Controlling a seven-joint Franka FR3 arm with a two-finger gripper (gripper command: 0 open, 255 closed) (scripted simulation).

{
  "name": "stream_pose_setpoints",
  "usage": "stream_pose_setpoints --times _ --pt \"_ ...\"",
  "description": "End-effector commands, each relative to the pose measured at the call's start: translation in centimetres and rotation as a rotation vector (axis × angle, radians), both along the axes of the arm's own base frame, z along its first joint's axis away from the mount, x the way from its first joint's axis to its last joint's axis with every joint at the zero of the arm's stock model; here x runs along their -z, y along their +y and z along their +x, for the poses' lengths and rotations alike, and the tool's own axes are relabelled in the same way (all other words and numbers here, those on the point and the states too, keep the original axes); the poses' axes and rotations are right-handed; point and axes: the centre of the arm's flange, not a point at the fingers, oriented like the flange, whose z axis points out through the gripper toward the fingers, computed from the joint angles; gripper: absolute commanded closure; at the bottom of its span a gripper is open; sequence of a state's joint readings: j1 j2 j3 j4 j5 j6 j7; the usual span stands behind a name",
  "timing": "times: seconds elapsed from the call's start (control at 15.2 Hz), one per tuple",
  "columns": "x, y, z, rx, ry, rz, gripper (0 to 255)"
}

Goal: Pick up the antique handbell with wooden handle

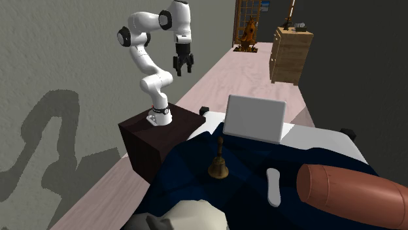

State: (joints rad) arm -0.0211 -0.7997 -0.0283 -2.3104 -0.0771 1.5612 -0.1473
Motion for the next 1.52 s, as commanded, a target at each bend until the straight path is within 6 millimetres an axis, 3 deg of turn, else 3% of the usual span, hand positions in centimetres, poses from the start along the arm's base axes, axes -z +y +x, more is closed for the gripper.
stream_pose_setpoints --times 0.0,1.45 --pt "0.0 0.0 0.0 0.0 0.0 0.0 0" --pt "15.9 -6.9 24.6 0.089 0.075 0.018 0"
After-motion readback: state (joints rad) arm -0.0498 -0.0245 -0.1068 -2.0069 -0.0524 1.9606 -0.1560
